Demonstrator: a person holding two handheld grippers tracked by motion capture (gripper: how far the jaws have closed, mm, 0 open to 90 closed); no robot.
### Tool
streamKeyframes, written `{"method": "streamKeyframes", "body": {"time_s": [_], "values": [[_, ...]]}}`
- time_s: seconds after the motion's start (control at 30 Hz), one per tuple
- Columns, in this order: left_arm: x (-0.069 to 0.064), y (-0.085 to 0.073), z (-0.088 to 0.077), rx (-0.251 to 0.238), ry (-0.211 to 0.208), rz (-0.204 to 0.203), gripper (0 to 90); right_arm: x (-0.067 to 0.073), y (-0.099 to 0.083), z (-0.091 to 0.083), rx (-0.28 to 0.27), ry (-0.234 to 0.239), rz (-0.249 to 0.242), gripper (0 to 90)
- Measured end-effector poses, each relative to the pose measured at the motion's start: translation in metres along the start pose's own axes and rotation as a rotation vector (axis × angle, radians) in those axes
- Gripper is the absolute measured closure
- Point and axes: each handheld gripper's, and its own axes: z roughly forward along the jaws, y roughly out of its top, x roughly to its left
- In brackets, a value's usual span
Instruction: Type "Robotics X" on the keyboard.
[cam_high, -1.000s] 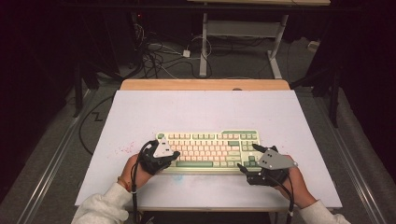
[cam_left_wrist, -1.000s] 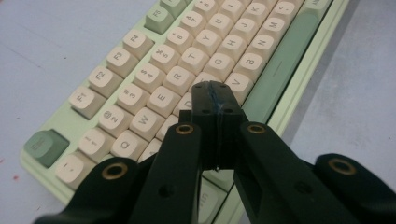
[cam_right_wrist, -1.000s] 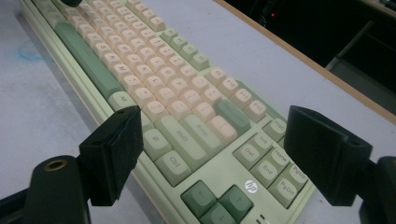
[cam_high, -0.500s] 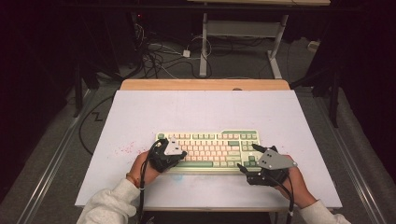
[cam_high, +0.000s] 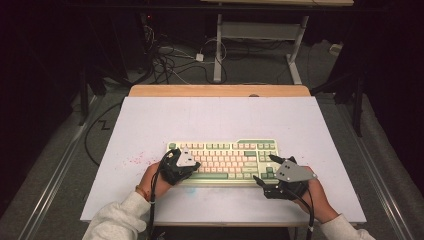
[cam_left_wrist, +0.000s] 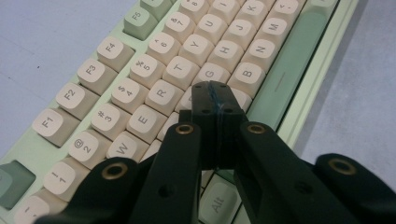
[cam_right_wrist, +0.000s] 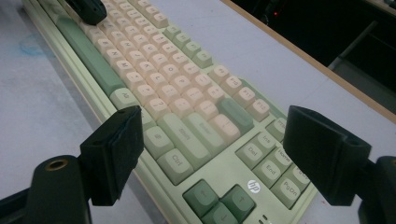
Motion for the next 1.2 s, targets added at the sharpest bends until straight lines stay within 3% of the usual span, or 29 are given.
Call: {"method": "streamKeyframes", "body": {"time_s": [0.37, 1.2], "values": [[-0.001, -0.002, 0.002, 0.009, 0.002, 0.005, 87.7, 0.001, 0.000, 0.000, 0.003, 0.002, -0.006, 21.1], [0.002, 0.001, -0.011, -0.034, 0.039, 0.007, 87.5, 0.001, 0.000, -0.001, 0.002, 0.002, -0.004, 21.1]]}}
